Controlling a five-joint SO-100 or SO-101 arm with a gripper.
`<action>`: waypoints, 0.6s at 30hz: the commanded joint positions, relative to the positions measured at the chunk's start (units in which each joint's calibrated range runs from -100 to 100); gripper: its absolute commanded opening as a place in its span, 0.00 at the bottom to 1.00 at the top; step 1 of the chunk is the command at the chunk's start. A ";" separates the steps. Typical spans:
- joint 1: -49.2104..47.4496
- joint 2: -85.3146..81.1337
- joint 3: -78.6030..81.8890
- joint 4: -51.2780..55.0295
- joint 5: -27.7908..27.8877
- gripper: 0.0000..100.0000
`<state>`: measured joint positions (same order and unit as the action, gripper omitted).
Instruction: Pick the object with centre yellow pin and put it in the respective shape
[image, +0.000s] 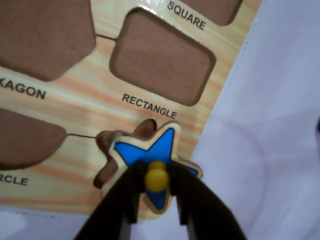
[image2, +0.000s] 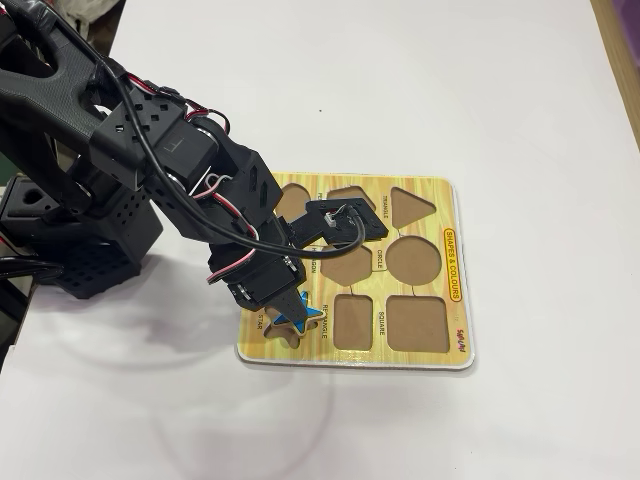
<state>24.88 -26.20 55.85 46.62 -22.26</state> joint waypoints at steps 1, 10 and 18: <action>-0.18 -0.83 -0.18 -0.98 -0.08 0.01; -0.37 -0.83 1.80 -1.07 -0.13 0.01; -0.47 -0.83 1.80 -1.07 -0.13 0.01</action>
<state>24.88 -26.20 58.18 46.27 -22.57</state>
